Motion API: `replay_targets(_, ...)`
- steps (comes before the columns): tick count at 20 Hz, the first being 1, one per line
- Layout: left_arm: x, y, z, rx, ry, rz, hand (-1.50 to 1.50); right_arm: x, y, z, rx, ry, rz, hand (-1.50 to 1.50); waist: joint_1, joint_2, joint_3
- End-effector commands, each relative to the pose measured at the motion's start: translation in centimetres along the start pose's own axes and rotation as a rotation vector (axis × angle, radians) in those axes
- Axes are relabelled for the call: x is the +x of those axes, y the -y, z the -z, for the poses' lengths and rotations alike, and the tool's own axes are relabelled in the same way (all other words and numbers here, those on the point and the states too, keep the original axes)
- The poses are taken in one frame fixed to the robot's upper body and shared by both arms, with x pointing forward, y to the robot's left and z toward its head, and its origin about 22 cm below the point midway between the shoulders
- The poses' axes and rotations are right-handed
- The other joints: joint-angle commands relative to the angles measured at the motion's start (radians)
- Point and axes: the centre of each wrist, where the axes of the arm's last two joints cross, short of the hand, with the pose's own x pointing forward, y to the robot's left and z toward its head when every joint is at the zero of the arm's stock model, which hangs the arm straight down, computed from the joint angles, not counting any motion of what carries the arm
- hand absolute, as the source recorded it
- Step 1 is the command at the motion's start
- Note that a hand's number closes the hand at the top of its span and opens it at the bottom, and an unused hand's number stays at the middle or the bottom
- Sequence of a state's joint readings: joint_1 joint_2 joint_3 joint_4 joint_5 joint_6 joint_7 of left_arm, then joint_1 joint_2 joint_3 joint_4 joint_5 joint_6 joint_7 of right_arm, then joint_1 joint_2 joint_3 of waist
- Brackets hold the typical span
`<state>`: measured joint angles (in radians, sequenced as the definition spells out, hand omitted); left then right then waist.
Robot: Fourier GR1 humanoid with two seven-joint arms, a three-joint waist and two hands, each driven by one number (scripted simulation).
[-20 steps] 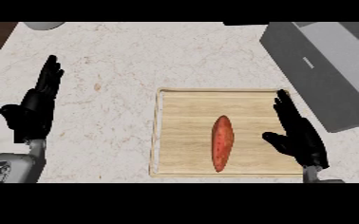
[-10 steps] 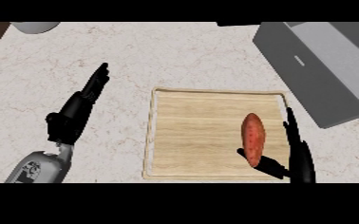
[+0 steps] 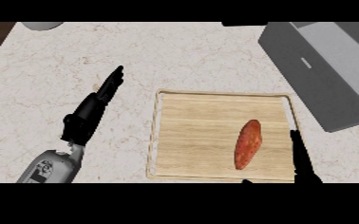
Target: Pick the sweet potato from the tray and place it in the cardboard box
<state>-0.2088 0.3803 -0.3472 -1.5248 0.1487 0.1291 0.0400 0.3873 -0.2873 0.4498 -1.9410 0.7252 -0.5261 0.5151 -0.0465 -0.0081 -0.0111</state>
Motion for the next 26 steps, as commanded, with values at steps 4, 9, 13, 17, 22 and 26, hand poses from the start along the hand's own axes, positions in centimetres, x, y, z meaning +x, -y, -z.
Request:
replay_targets(4, 0.2, 1.1, 0.7, -0.034, 0.005, -0.009, 0.00, 7.0, 5.0, -4.9, 0.188, -0.098, -0.018, -1.50, 0.031, 0.008, 0.005)
replay_targets(9, 1.0, 0.8, 1.5, -0.050, 0.021, -0.013, 0.00, 11.3, 6.4, -5.1, 0.237, -0.161, 0.017, -1.50, 0.049, 0.011, 0.008)
replay_targets(13, -1.1, 0.7, 0.9, -0.063, 0.021, -0.023, 0.00, 13.1, 5.5, -2.4, 0.238, -0.199, 0.028, -1.50, 0.051, 0.012, 0.010)
replay_targets(17, 0.8, 0.8, 2.0, -0.044, 0.031, 0.005, 0.00, 14.7, 2.9, -2.6, 0.243, -0.201, 0.042, -1.50, 0.047, 0.009, 0.010)
replay_targets(22, 1.4, 1.5, 0.0, -0.065, 0.025, 0.005, 0.00, 12.2, -0.3, 0.5, 0.264, -0.249, 0.002, -1.50, 0.054, 0.008, 0.011)
replay_targets(26, 0.8, -0.4, 0.4, -0.058, 0.021, -0.012, 0.00, 11.0, -0.6, 1.4, 0.304, -0.285, -0.003, -1.50, 0.050, 0.008, 0.011)
